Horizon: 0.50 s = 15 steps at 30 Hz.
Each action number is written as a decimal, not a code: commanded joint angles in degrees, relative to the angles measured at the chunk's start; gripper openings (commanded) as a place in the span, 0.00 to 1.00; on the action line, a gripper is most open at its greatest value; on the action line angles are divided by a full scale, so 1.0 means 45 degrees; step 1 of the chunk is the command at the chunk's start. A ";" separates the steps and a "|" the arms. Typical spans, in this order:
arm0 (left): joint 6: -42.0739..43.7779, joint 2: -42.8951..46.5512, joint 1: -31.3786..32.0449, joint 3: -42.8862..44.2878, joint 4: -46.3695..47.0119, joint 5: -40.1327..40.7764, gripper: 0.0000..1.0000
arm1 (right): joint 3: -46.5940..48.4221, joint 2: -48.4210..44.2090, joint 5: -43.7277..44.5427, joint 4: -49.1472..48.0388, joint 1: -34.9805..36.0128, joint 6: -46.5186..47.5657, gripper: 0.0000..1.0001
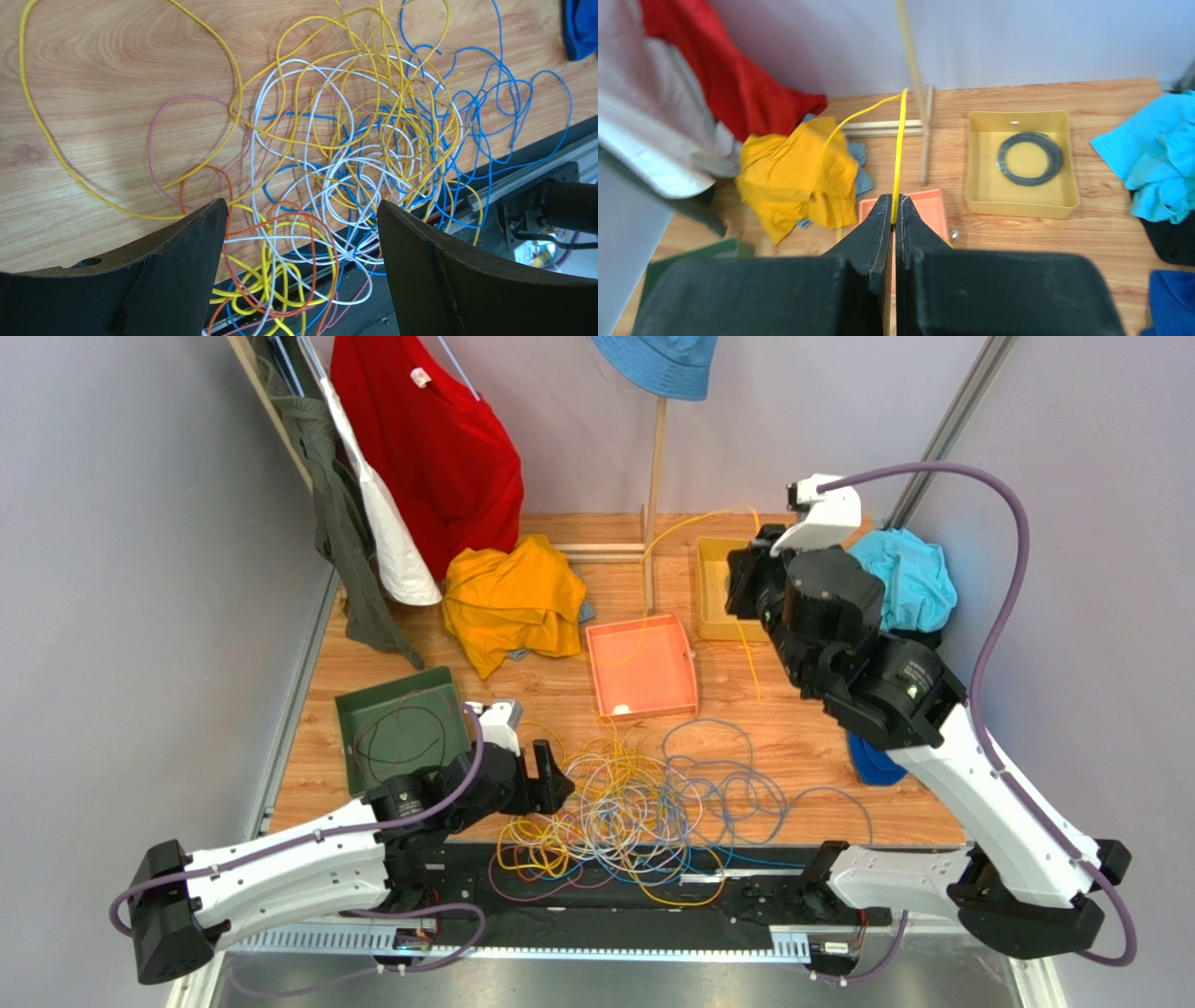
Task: Untangle the cables
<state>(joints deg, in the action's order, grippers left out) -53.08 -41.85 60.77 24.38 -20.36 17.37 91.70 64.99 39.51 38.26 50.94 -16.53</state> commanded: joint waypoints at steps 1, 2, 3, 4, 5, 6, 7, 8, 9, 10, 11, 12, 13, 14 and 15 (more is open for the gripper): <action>-0.0373 0.0158 0.0050 -0.0125 0.1204 -0.0344 0.86 | 0.0286 0.0731 -0.1026 -0.0552 -0.1883 -0.0700 0.00; -0.0373 0.0158 0.0050 -0.0183 0.1243 -0.0343 0.86 | 0.0402 0.0927 -0.0813 -0.0688 -0.2118 -0.0739 0.00; -0.0392 0.0139 0.0050 -0.0280 0.1262 -0.0363 0.86 | 0.0403 0.1277 -0.0617 -0.1173 -0.2526 -0.0778 0.00; -0.0392 0.0158 0.0030 -0.0339 0.1263 -0.0382 0.86 | 0.0365 0.1454 -0.0460 -0.1565 -0.2704 -0.0643 0.00; -0.0450 0.0158 0.0049 -0.0417 0.1359 -0.0382 0.86 | 0.0210 0.1649 -0.0266 -0.1897 -0.2842 -0.0526 0.00; -0.0489 0.0158 0.0030 -0.0573 0.1418 -0.0479 0.86 | -0.0024 0.1883 -0.0012 -0.3042 -0.3017 0.0017 0.00; -0.0528 0.0178 0.0049 -0.0652 0.1477 -0.0557 0.86 | -0.0181 0.2002 -0.0106 -0.3556 -0.3173 0.0312 0.00; -0.0567 0.0178 0.0050 -0.0749 0.1613 -0.0636 0.85 | -0.0105 0.2215 -0.0243 -0.3774 -0.3426 0.0392 0.00; -0.0606 0.0178 0.0050 -0.0943 0.1730 -0.0772 0.85 | 0.0476 0.2759 -0.0437 -0.3602 -0.4009 0.0258 0.00; -0.0626 0.0197 0.0030 -0.1023 0.1789 -0.0812 0.85 | 0.0810 0.3054 -0.0942 -0.3426 -0.4324 -0.0111 0.00; -0.0684 0.0197 0.0049 -0.1198 0.1887 -0.0831 0.85 | 0.1142 0.3405 -0.1179 -0.3270 -0.4598 -0.0231 0.00; -0.0685 0.0217 0.0050 -0.1257 0.1965 -0.0890 0.85 | 0.1784 0.4028 -0.1317 -0.3133 -0.4987 -0.0232 0.00; -0.0685 0.0198 0.0050 -0.1316 0.2004 -0.0948 0.85 | 0.2041 0.4343 -0.1415 -0.3112 -0.5127 -0.0058 0.00; -0.0666 0.0217 0.0050 -0.1375 0.2063 -0.0949 0.85 | 0.2334 0.4636 -0.1416 -0.3112 -0.5244 0.0041 0.00; -0.0646 0.0217 0.0050 -0.1414 0.2121 -0.1026 0.85 | 0.2801 0.5258 -0.1397 -0.3112 -0.5400 0.0138 0.00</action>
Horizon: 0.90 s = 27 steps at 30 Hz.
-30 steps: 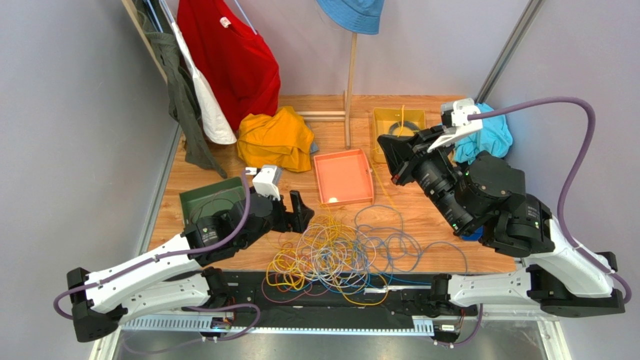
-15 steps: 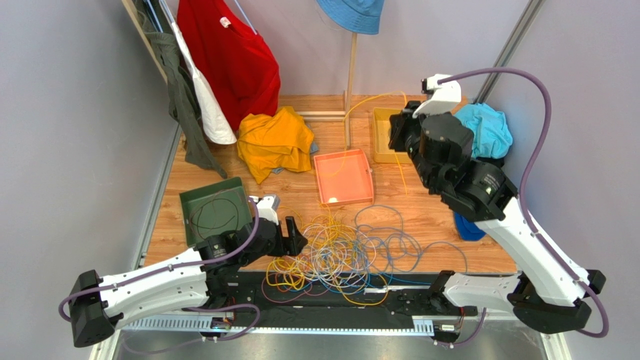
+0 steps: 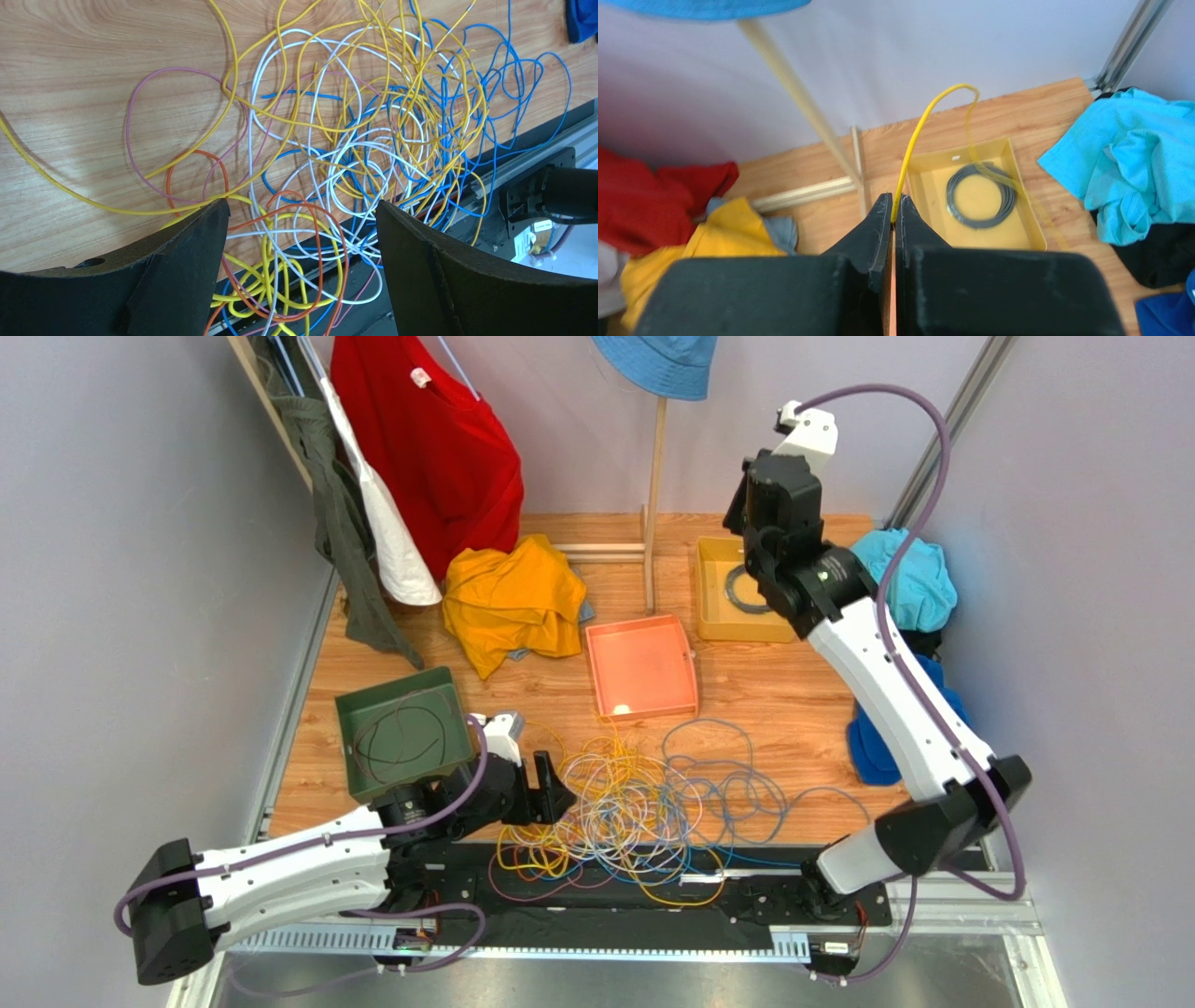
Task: Untangle the cables
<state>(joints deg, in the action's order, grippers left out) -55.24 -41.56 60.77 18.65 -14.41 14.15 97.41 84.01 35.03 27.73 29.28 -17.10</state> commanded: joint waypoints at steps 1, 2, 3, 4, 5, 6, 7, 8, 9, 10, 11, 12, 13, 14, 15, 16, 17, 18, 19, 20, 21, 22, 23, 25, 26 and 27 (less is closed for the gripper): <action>-0.0126 0.0154 0.0050 -0.0161 0.0840 -0.0313 0.85 | 0.1809 0.1329 -0.0246 -0.0771 -0.0665 0.0285 0.00; -0.0126 0.0134 0.0050 -0.0238 0.0975 -0.0429 0.85 | 0.1985 0.1622 -0.0186 -0.0790 -0.0724 0.0304 0.00; -0.0126 0.0134 0.0030 -0.0297 0.1073 -0.0449 0.85 | 0.2200 0.2205 -0.0089 -0.0751 -0.0880 0.0305 0.00; -0.0203 0.0115 0.0049 -0.0337 0.1132 -0.0488 0.85 | 0.2608 0.2462 0.0066 -0.0770 -0.0939 0.0305 0.00; -0.0204 0.0095 0.0050 -0.0376 0.1152 -0.0527 0.85 | 0.2786 0.2967 0.0087 -0.0751 -0.0978 0.0324 0.00; -0.0185 0.0114 0.0050 -0.0395 0.1172 -0.0644 0.85 | 0.2981 0.3185 0.0107 -0.0751 -0.1114 0.0324 0.00; -0.0204 0.0076 0.0050 -0.0396 0.1211 -0.0722 0.85 | 0.3273 0.3419 0.0126 -0.0751 -0.1193 0.0363 0.00; -0.0185 0.0095 0.0050 -0.0396 0.1211 -0.0800 0.85 | 0.3431 0.3808 0.0127 -0.0770 -0.1252 0.0344 0.00; -0.0185 0.0095 0.0050 -0.0396 0.1230 -0.0956 0.85 | 0.3510 0.4006 0.0107 -0.0906 -0.1407 0.0402 0.00; -0.0185 0.0076 0.0050 -0.0415 0.1250 -0.1035 0.85 | 0.3588 0.4201 0.0107 -0.1004 -0.1447 0.0422 0.00; -0.0185 0.0095 0.0050 -0.0415 0.1289 -0.1074 0.85 | 0.3724 0.4532 0.0068 -0.1121 -0.1505 0.0441 0.00; -0.0165 0.0076 0.0050 -0.0454 0.1328 -0.1113 0.85 | 0.3764 0.4690 0.0068 -0.1374 -0.1641 0.0499 0.00; -0.0126 0.0056 0.0050 -0.0454 0.1386 -0.1114 0.85 | 0.3861 0.4865 0.0068 -0.1453 -0.1662 0.0481 0.00; -0.0107 -0.0002 0.0050 -0.0454 0.1406 -0.1094 0.85 | 0.4094 0.5215 0.0068 -0.1493 -0.1701 0.0461 0.00; -0.0068 -0.0022 0.0050 -0.0435 0.1406 -0.1017 0.85 | 0.4251 0.5431 0.0087 -0.1493 -0.1798 0.0383 0.00; 0.0010 -0.0080 0.0030 -0.0435 0.1406 -0.0958 0.85 | 0.4388 0.5588 0.0088 -0.1513 -0.1838 0.0325 0.00; 0.0030 -0.0177 0.0030 -0.0377 0.1426 -0.0938 0.85 | 0.4506 0.5880 0.0107 -0.1493 -0.1877 0.0285 0.00; 0.0088 -0.0275 0.0049 -0.0357 0.1445 -0.0899 0.85 | 0.4700 0.5999 0.0126 -0.1532 -0.1955 0.0266 0.00; 0.0147 -0.0353 0.0030 -0.0318 0.1445 -0.0880 0.85 | 0.4741 0.6116 0.0185 -0.1590 -0.1975 0.0266 0.00; 0.0147 -0.0567 0.0049 -0.0279 0.1523 -0.0899 0.85 | 0.4760 0.6233 0.0263 -0.1630 -0.1994 0.0266 0.00; 0.0167 -0.0666 0.0030 -0.0259 0.1582 -0.0976 0.85 | 0.4741 0.6253 0.0302 -0.1746 -0.2052 0.0246 0.00; 0.0167 -0.0763 0.0049 -0.0259 0.1756 -0.0977 0.85 | 0.4664 0.6273 0.0283 -0.1824 -0.2111 0.0304 0.00; 0.0128 -0.0996 0.0030 -0.0259 0.1855 -0.1016 0.85 | 0.4605 0.6254 0.0302 -0.1883 -0.2150 0.0305 0.00; 0.0109 -0.1251 0.0050 -0.0239 0.2224 -0.1172 0.85 | 0.4410 0.6215 0.0302 -0.1923 -0.2248 0.0266 0.00; 0.0089 -0.1562 0.0050 -0.0239 0.2362 -0.1192 0.85 | 0.4293 0.6118 0.0167 -0.1981 -0.2287 0.0150 0.00; 0.0050 -0.1720 0.0050 -0.0201 0.2499 -0.1289 0.85 | 0.4195 0.6098 0.0050 -0.2020 -0.2365 0.0110 0.00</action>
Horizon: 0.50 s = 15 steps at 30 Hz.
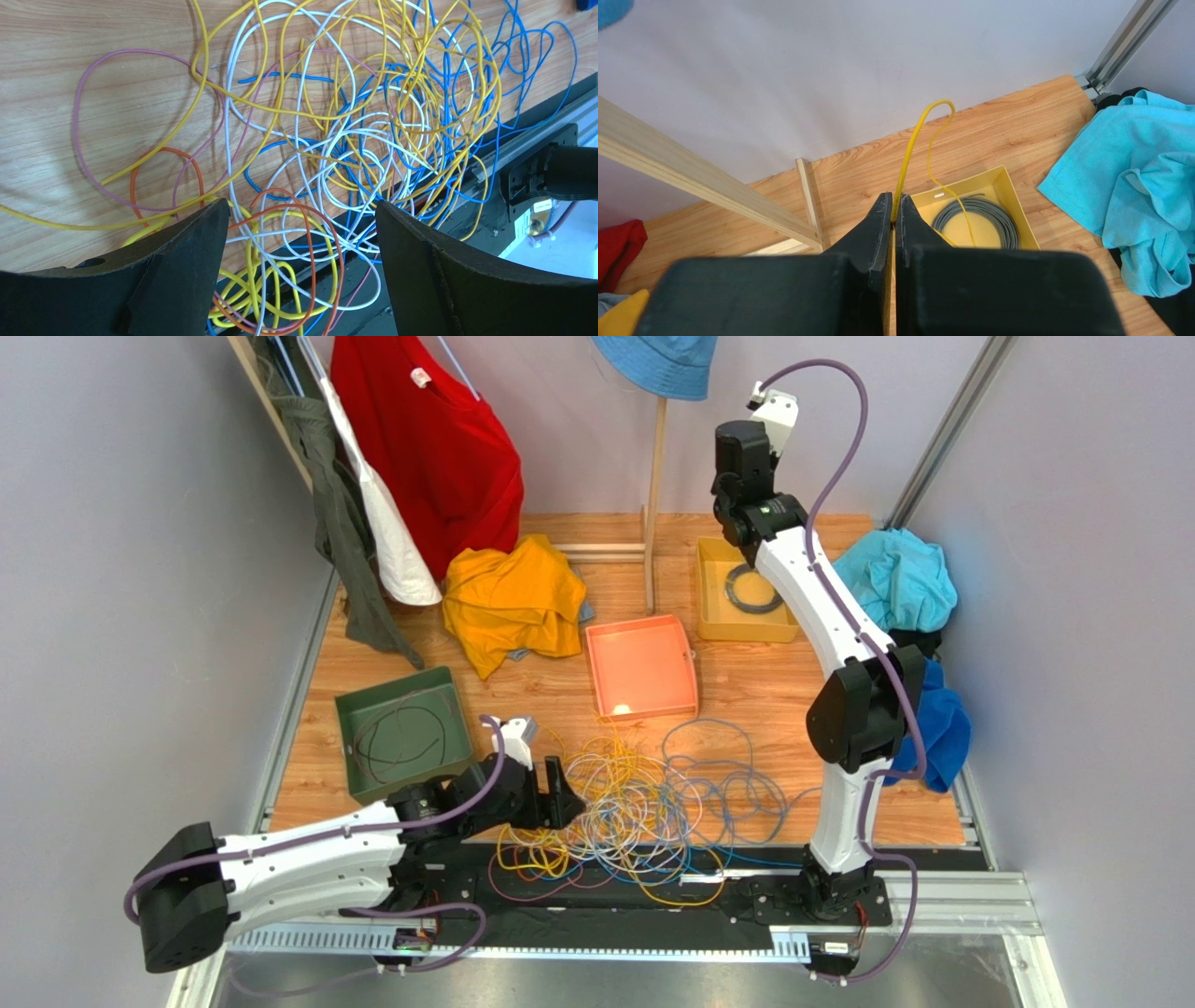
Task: Untangle the cables
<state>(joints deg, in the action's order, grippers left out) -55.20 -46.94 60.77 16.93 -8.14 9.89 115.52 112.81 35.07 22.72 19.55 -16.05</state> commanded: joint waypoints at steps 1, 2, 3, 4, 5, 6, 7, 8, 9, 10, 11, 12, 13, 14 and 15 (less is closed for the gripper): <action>0.0040 -0.0874 0.0030 0.0222 0.1299 -0.0439 0.85 | 0.0013 -0.0324 -0.0019 -0.0928 -0.0223 -0.0163 0.00; 0.0040 -0.1052 0.0049 0.0319 0.1359 -0.0575 0.85 | -0.0105 -0.0285 -0.0058 -0.0986 -0.0262 -0.0144 0.00; 0.0021 -0.1208 0.0050 0.0378 0.1437 -0.0654 0.84 | -0.0357 -0.0265 -0.0175 -0.1006 -0.0282 -0.0163 0.00; -0.0018 -0.1519 0.0050 0.0475 0.1458 -0.0790 0.84 | -0.0514 -0.0169 -0.0215 -0.1045 -0.0340 -0.0202 0.00; -0.0038 -0.1638 0.0050 0.0496 0.1458 -0.0811 0.84 | -0.0671 -0.0090 -0.0196 -0.1103 -0.0360 -0.0221 0.00; -0.0115 -0.1756 0.0030 0.0515 0.1477 -0.0850 0.83 | -0.0808 -0.0031 -0.0234 -0.1162 -0.0341 -0.0202 0.00; -0.0136 -0.1912 0.0049 0.0535 0.1458 -0.0889 0.82 | -0.1118 0.0143 -0.0254 -0.1201 -0.0341 -0.0202 0.00; -0.0136 -0.1971 0.0030 0.0535 0.1438 -0.0947 0.82 | -0.1257 0.0242 -0.0235 -0.1375 -0.0379 -0.0241 0.00; -0.0097 -0.1972 0.0049 0.0535 0.1419 -0.1006 0.82 | -0.1451 0.0320 -0.0273 -0.1551 -0.0399 -0.0280 0.00; -0.0077 -0.1933 0.0050 0.0554 0.1399 -0.1026 0.82 | -0.1879 0.0495 -0.0351 -0.1766 -0.0457 -0.0299 0.00; -0.0019 -0.1913 0.0030 0.0555 0.1341 -0.1026 0.82 | -0.2134 0.0574 -0.0410 -0.2270 -0.0477 -0.0338 0.00; 0.0001 -0.1720 0.0049 0.0535 0.1225 -0.0987 0.82 | -0.2330 0.0652 -0.0565 -0.2488 -0.0477 -0.0416 0.00; 0.0040 -0.1602 0.0050 0.0535 0.1165 -0.0929 0.82 | -0.2622 0.0885 -0.0683 -0.2858 -0.0594 -0.0456 0.00; 0.0079 -0.1485 0.0050 0.0516 0.1068 -0.0870 0.82 | -0.2703 0.1022 -0.0781 -0.2939 -0.0653 -0.0553 0.00; 0.0098 -0.1193 0.0050 0.0496 0.0951 -0.0812 0.82 | -0.2742 0.1159 -0.0878 -0.2959 -0.0692 -0.0689 0.00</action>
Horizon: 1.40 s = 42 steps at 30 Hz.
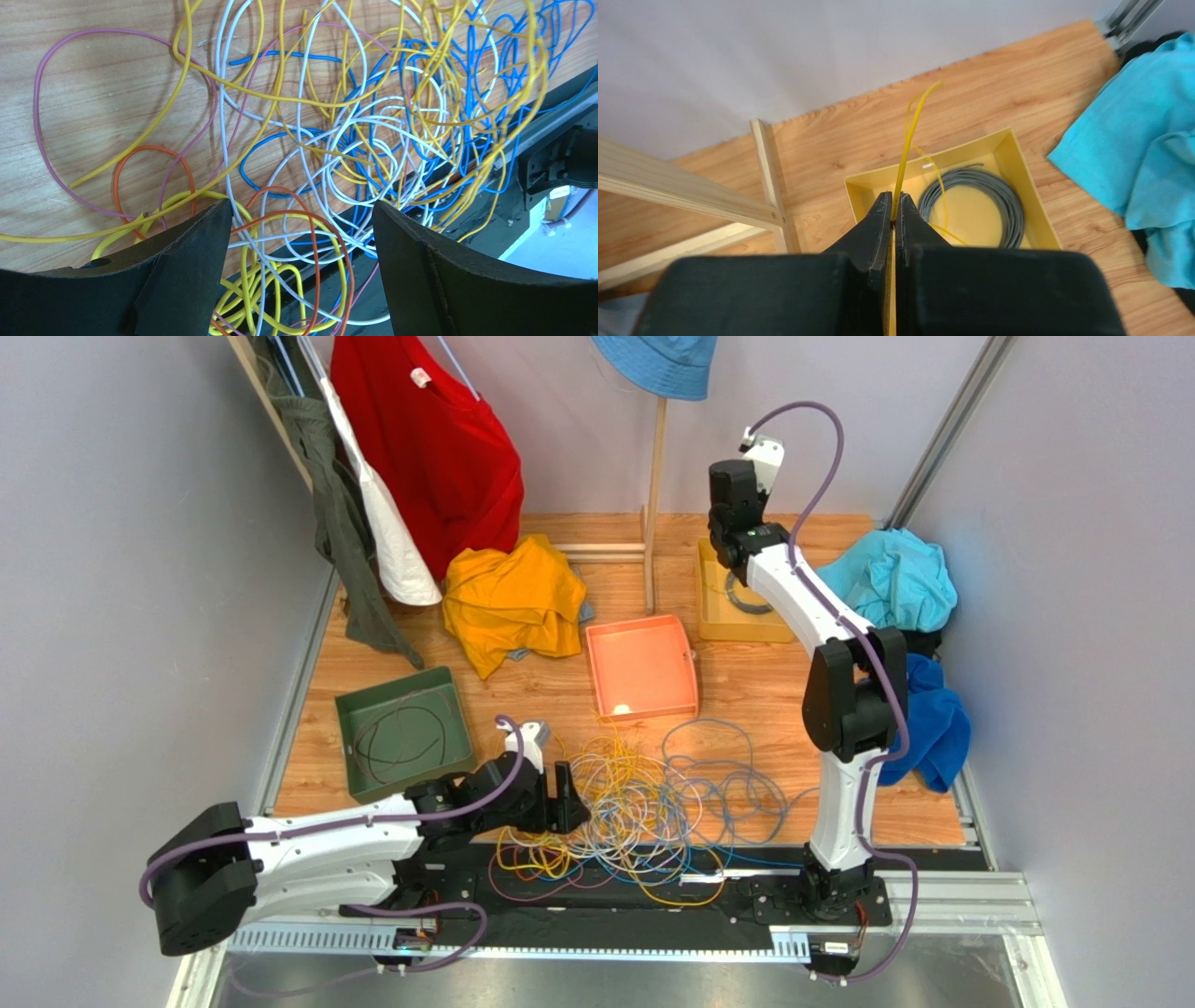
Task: Untangle the cables
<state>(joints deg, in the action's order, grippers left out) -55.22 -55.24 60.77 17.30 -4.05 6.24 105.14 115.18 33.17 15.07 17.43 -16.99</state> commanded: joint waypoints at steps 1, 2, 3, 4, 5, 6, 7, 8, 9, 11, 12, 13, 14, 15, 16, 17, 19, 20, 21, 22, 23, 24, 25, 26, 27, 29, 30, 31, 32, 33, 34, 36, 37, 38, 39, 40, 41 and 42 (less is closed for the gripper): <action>0.0123 0.0829 0.0050 0.0317 0.0022 0.0097 0.82 | -0.0455 0.0926 -0.0515 -0.1278 -0.0299 -0.0559 0.00; 0.0104 0.0986 0.0050 0.0238 -0.0017 0.0156 0.82 | -0.0494 0.1045 -0.0612 -0.1259 -0.0357 -0.0695 0.00; 0.0084 0.1277 0.0050 0.0180 0.0022 0.0195 0.82 | -0.0513 0.1317 -0.0884 -0.1220 -0.0416 -0.0870 0.05; 0.0084 0.1416 0.0030 0.0024 0.0061 0.0234 0.82 | -0.0494 0.1416 -0.1138 -0.1085 -0.0533 -0.0911 0.13; 0.0084 0.1533 0.0030 -0.0016 0.0061 0.0234 0.82 | -0.0455 0.1495 -0.1411 -0.0987 -0.0572 -0.0930 0.23; 0.0084 0.1747 0.0049 -0.0113 0.0100 0.0234 0.82 | -0.0474 0.1534 -0.1433 -0.0831 -0.0573 -0.0989 0.45; 0.0065 0.1807 0.0050 -0.0172 0.0120 0.0196 0.82 | -0.0513 0.1457 -0.1375 -0.0655 -0.0573 -0.1009 0.51; 0.0103 0.1885 0.0050 -0.0192 0.0139 0.0176 0.82 | -0.0649 0.1321 -0.1355 -0.0634 -0.0573 -0.1067 0.55; 0.0142 0.2002 0.0050 -0.0211 0.0159 0.0156 0.82 | -0.0998 0.0836 -0.1239 -0.0634 -0.0592 -0.1241 0.62; 0.0220 0.2139 0.0050 -0.0192 0.0081 0.0175 0.82 | -0.1527 0.0171 -0.1160 -0.0809 -0.0553 -0.1477 0.64; 0.0221 0.2333 0.0050 -0.0192 -0.0035 0.0214 0.82 | -0.2071 -0.0529 -0.1314 -0.0887 -0.0553 -0.1478 0.64; 0.0201 0.2412 0.0030 -0.0173 -0.0075 0.0292 0.82 | -0.2308 -0.0865 -0.1393 -0.0965 -0.0515 -0.1555 0.62; 0.0182 0.2510 0.0049 -0.0192 -0.0153 0.0351 0.82 | -0.2542 -0.1177 -0.1529 -0.1005 -0.0534 -0.1594 0.60; 0.0182 0.2723 0.0050 -0.0192 -0.0250 0.0390 0.82 | -0.2815 -0.1722 -0.1685 -0.1005 -0.0514 -0.1575 0.56; 0.0143 0.2822 0.0050 -0.0192 -0.0309 0.0449 0.82 | -0.3205 -0.1959 -0.1726 -0.0851 -0.0495 -0.1633 0.54; 0.0027 0.2959 0.0050 -0.0192 -0.0387 0.0449 0.82 | -0.3460 -0.2174 -0.1726 -0.0733 -0.0475 -0.1730 0.53; -0.0033 0.3349 0.0050 -0.0231 -0.0582 0.0430 0.81 | -0.4219 -0.2800 -0.1901 -0.0537 -0.0398 -0.1868 0.58; -0.0091 0.3467 0.0050 -0.0231 -0.0699 0.0468 0.81 | -0.4437 -0.2976 -0.2057 -0.0478 -0.0358 -0.1965 0.61; -0.0111 0.3719 0.0030 -0.0250 -0.0797 0.0488 0.81 | -0.4613 -0.3209 -0.2155 -0.0420 -0.0319 -0.2024 0.64; -0.0111 0.3838 0.0049 -0.0212 -0.0895 0.0546 0.81 | -0.4808 -0.3328 -0.2098 -0.0245 -0.0222 -0.2044 0.65; -0.0092 0.3955 0.0050 -0.0173 -0.1031 0.0586 0.81 | -0.5100 -0.3445 -0.2039 -0.0108 -0.0221 -0.2160 0.66; -0.0053 0.4169 0.0050 -0.0018 -0.1342 0.0625 0.81 | -0.5316 -0.3813 -0.2058 -0.0029 -0.0241 -0.2470 0.66; 0.0005 0.4268 0.0050 0.0080 -0.1500 0.0683 0.81 | -0.5550 -0.4107 -0.2232 0.0029 -0.0202 -0.2667 0.65; 0.0122 0.4346 0.0050 0.0178 -0.1695 0.0742 0.81 | -0.6210 -0.4477 -0.2447 0.0011 -0.0163 -0.2843 0.65; 0.0220 0.4501 0.0050 0.0353 -0.1871 0.0800 0.81 | -0.6661 -0.5487 -0.2700 -0.0028 -0.0047 -0.3212 0.64; 0.0706 0.4523 0.0050 0.0452 -0.1679 0.0723 0.81 | -0.7889 -0.6702 -0.2916 -0.0729 0.0616 -0.3430 0.63; 0.0864 0.4348 0.0069 0.0530 -0.1290 0.0665 0.81 | -0.9037 -0.7965 -0.2918 -0.0906 0.0967 -0.3508 0.63; 0.0981 0.4173 0.0050 0.0608 -0.1151 0.0567 0.81 | -0.9667 -0.8577 -0.2821 -0.1159 0.1879 -0.3509 0.63; 0.1176 0.3958 0.0050 0.0667 -0.0956 0.0489 0.81 | -1.0196 -0.9163 -0.2762 -0.1258 0.2391 -0.3451 0.63; 0.1255 0.3337 0.0069 0.0841 -0.0529 0.0372 0.81 | -1.1226 -1.0213 -0.2626 -0.1278 0.2918 -0.3392 0.63; 0.1314 0.2964 0.0069 0.0940 -0.0370 0.0216 0.81 | -1.1700 -1.0707 -0.2509 -0.1337 0.3987 -0.3411 0.63; 0.1373 0.1932 0.0069 0.1154 0.0331 -0.0077 0.79 | -1.2637 -1.2109 -0.2197 -0.1357 0.4950 -0.3489 0.61; 0.1412 0.1615 0.0127 0.1233 0.0683 -0.0368 0.79 | -1.3454 -1.2563 -0.2040 -0.1357 0.5786 -0.3605 0.61; 0.1451 0.1322 0.0186 0.1253 0.1402 -0.0468 0.77 | -1.3849 -1.3012 -0.1865 -0.1260 0.6162 -0.3780 0.61; 0.1490 0.0720 0.0225 0.1311 0.1699 -0.0527 0.77 | -1.4163 -1.3809 -0.1669 -0.1162 0.6475 -0.3918 0.60; 0.1471 0.0366 0.0341 0.1331 0.1953 -0.0489 0.75 | -1.4707 -1.4184 -0.1571 -0.0852 0.7000 -0.4074 0.60; 0.1451 -0.0005 0.0362 0.1389 0.2323 -0.0488 0.73 | -1.4945 -1.4556 -0.1512 -0.0694 0.7237 -0.4307 0.59; 0.1470 -0.0782 0.0420 0.1487 0.2578 -0.0720 0.70 | -1.5140 -1.5197 -0.1511 -0.0577 0.7414 -0.4426 0.59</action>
<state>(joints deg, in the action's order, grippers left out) -50.28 -52.66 61.69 21.30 -0.99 5.63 41.25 52.77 22.94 11.00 47.57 -33.12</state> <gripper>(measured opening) 0.740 0.596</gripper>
